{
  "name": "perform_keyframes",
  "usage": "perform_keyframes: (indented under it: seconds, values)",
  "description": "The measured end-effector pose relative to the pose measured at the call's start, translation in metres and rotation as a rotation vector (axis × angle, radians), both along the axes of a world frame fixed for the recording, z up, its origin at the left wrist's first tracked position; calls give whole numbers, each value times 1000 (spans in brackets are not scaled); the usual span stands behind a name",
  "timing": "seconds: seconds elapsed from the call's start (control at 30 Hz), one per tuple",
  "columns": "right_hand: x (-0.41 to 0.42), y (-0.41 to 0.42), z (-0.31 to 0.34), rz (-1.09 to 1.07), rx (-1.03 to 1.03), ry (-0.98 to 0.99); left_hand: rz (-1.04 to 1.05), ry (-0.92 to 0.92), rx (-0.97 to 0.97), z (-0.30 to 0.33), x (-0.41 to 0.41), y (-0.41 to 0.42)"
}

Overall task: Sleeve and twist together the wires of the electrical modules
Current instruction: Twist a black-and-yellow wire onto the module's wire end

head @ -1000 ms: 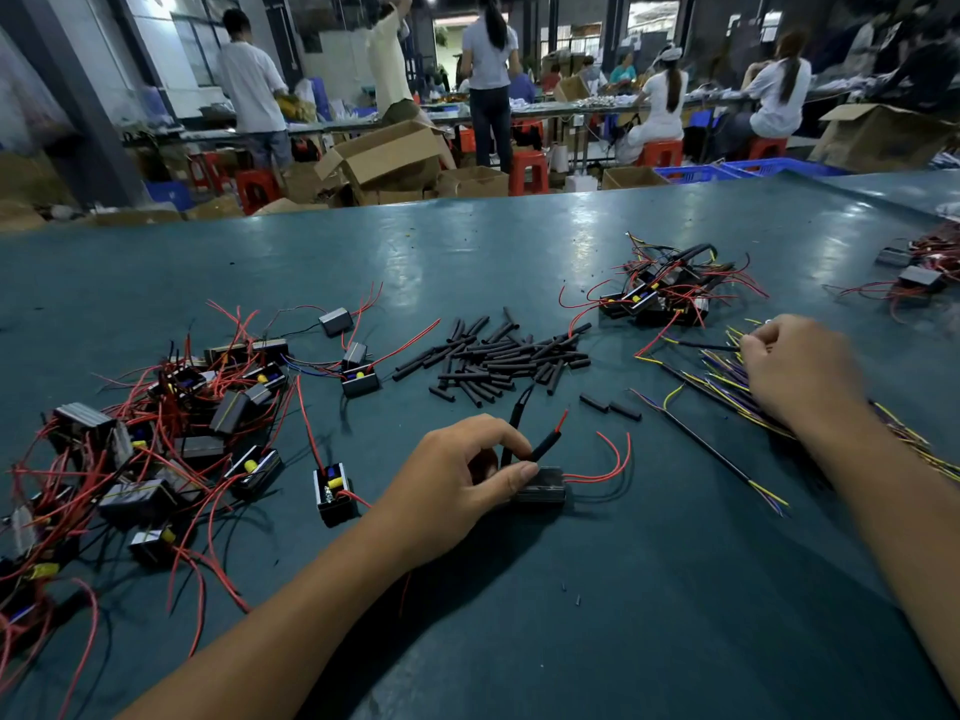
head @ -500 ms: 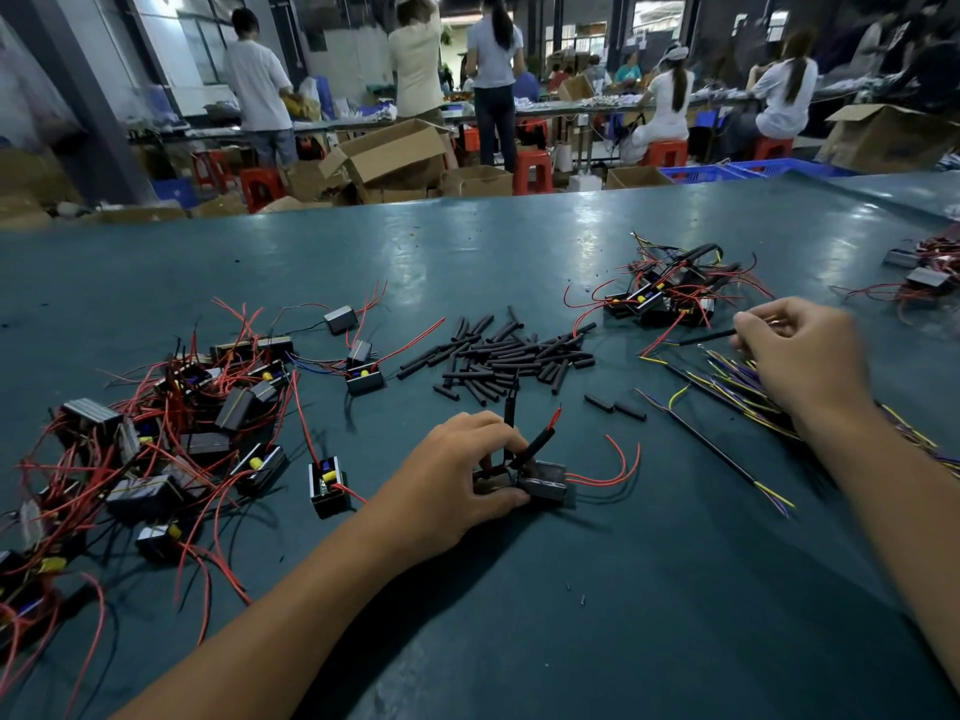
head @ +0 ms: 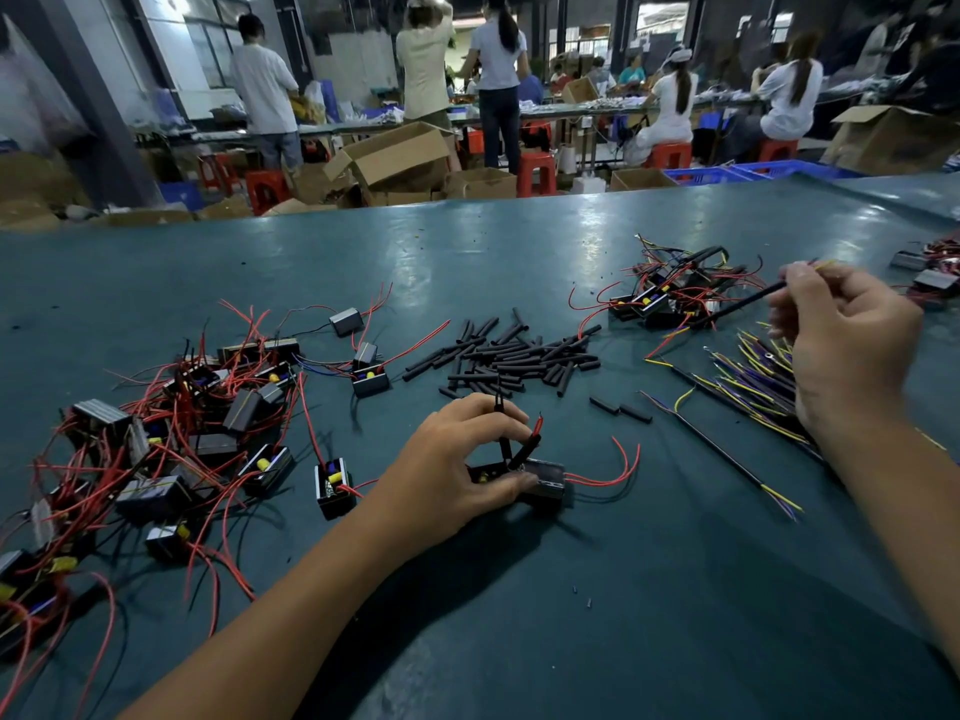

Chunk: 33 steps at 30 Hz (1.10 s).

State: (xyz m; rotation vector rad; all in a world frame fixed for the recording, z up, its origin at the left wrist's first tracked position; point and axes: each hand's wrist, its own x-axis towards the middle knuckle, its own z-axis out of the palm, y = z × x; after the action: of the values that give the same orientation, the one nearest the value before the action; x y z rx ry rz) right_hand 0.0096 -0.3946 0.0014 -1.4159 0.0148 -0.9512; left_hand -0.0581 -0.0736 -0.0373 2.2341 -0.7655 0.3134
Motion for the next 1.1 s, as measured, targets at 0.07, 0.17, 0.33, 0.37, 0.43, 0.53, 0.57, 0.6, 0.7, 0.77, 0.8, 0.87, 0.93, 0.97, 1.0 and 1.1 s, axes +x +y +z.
perform_keyframes:
  seconds: [0.07,0.17,0.33,0.37,0.43,0.53,0.57,0.6,0.7,0.77,0.8,0.87,0.93,0.97,1.0,1.1]
  values:
    - [0,4,0,46,-41,-23,-11,-10,-11,1,-1,1]
    - [1,8,-4,68,-144,-29,-29,-38,-39,4,-3,0]
    - [0,11,-7,53,-282,-40,-50,-77,-80,8,-8,-1]
    - [-1,11,-7,46,-300,-46,-52,-83,-87,9,-9,0]
    - [-4,13,-4,34,-329,-59,-56,-105,-101,11,-10,0]
    - [-11,18,3,56,-344,-104,2,-196,-132,12,-14,-3]
    - [-14,21,6,82,-341,-136,33,-252,-146,13,-15,-4]
    - [-17,23,9,113,-339,-174,58,-328,-159,15,-17,-6]
    - [-30,35,18,235,-363,-260,65,-574,-174,22,-22,-12]
    - [-38,45,21,341,-402,-220,-19,-601,-189,25,-28,-16]
    - [-41,50,20,412,-403,-165,-74,-548,-200,26,-31,-18]
    - [-45,59,16,558,-352,8,-163,-337,-198,26,-37,-21]
    - [-46,69,11,680,-249,193,-281,-2,-142,26,-41,-24]
    - [-47,73,10,739,-178,273,-339,118,-75,24,-41,-24]
    - [-48,77,9,797,-100,344,-374,178,1,22,-40,-25]
    - [-50,83,6,935,28,479,-369,308,29,14,-38,-27]
